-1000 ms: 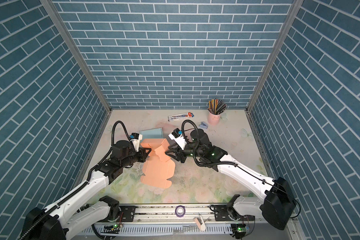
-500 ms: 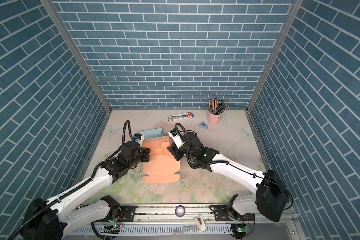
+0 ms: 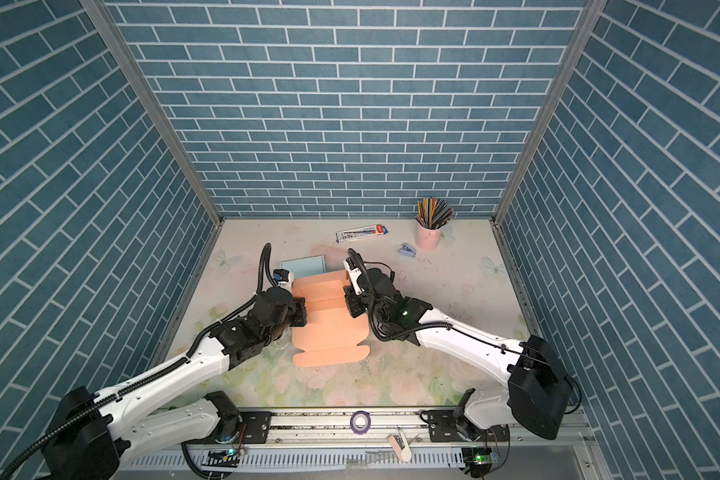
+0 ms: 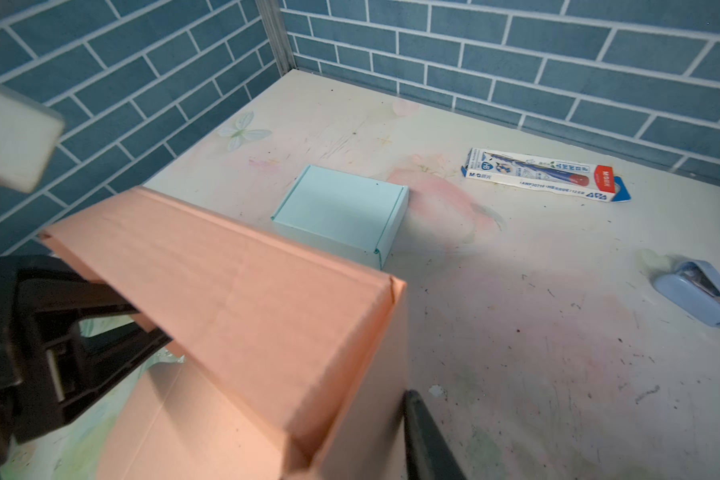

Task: Fold the paper box
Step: 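Press the upright walls together between both grippers to form the box corner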

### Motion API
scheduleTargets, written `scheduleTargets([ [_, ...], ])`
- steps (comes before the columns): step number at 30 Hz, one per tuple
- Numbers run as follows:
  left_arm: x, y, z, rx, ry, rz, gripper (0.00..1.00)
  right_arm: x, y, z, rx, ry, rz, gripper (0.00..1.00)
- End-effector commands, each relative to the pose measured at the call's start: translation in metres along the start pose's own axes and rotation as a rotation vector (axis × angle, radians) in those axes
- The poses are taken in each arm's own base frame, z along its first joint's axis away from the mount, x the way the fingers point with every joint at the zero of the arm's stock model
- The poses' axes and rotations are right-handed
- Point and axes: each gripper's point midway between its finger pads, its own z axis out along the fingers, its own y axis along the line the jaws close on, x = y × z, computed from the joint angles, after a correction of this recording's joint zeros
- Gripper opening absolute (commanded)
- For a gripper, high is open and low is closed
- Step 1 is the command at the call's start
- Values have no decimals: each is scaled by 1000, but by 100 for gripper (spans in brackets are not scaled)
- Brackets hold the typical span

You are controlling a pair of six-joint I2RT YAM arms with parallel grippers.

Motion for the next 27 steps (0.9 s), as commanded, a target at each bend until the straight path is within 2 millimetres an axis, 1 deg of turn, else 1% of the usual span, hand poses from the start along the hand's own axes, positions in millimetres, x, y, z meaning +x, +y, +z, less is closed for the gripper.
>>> scheduleTargets([
  [1, -28, -33, -11, 97, -81, -37, 8, 4, -10, 7, 113, 16, -37, 24],
  [3, -27, -34, -11, 92, -87, -36, 8, 6, -14, 7, 167, 22, -64, 22],
  [7, -26, -37, -11, 88, -95, -38, 8, 3, -18, 4, 250, 9, -100, 19],
  [8, -35, -43, -15, 100, -112, -47, 8, 2, -19, 3, 270, -1, -106, 18],
  [13, -35, -56, -14, 120, -123, -55, 8, -2, -24, -3, 353, -40, -142, 12],
  [16, -33, -63, -12, 127, -124, -51, 8, -3, -27, -3, 416, -45, -195, 12],
  [18, -32, -67, -12, 134, -124, -52, 8, -5, -29, -3, 449, -45, -224, 16],
  [20, -30, -69, -10, 138, -122, -53, 8, -6, -30, -4, 470, -55, -235, 18],
  [22, -29, -70, -9, 137, -119, -55, 8, -7, -31, -6, 483, -66, -243, 17],
  [27, -26, -71, -7, 141, -117, -61, 8, -10, -36, -11, 522, -82, -271, 8],
])
